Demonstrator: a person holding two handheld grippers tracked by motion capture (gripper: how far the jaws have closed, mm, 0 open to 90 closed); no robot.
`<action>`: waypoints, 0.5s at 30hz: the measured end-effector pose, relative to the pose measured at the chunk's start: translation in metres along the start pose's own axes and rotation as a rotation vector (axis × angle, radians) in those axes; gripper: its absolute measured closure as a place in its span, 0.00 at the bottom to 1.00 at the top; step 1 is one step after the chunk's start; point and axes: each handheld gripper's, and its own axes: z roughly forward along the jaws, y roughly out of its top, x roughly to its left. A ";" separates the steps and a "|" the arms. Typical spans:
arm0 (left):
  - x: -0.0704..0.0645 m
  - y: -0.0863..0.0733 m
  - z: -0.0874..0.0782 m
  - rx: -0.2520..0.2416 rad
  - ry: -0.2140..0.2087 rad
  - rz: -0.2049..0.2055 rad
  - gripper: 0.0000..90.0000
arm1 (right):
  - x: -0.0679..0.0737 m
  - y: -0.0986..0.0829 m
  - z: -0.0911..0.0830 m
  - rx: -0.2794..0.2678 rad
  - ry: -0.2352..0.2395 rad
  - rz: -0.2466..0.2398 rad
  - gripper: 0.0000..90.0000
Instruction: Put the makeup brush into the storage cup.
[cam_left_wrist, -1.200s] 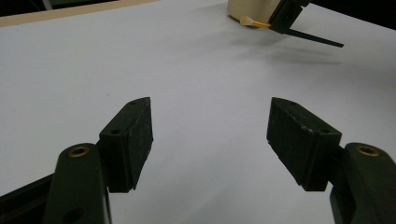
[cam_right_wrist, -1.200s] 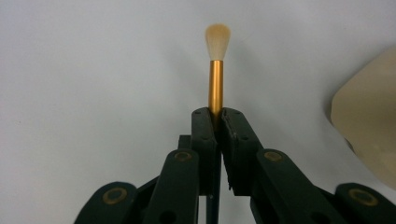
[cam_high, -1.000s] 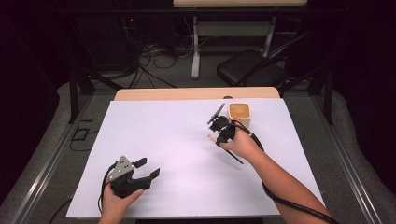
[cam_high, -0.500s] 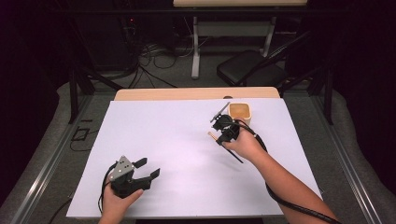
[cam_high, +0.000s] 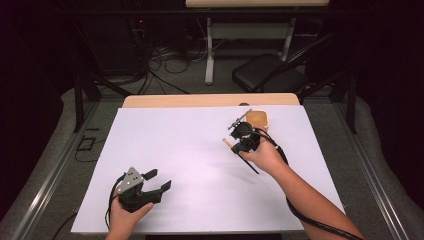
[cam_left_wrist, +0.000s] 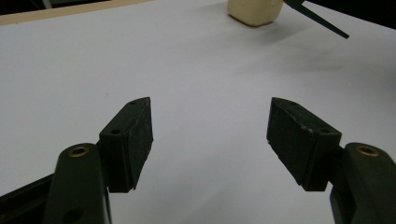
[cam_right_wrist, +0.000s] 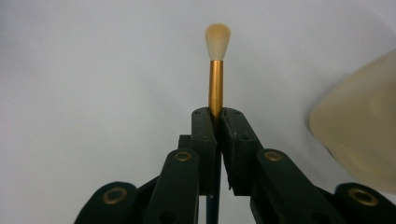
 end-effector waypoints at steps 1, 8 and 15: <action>0.000 0.000 0.000 0.000 0.000 0.000 0.35 | 0.000 -0.001 -0.001 -0.018 -0.002 -0.002 0.93; 0.000 0.000 0.001 0.002 -0.001 0.000 0.35 | 0.006 -0.004 -0.007 -0.076 0.007 -0.018 0.93; 0.000 0.000 -0.001 -0.001 0.000 -0.001 0.36 | 0.012 -0.007 -0.010 -0.120 0.019 -0.019 0.93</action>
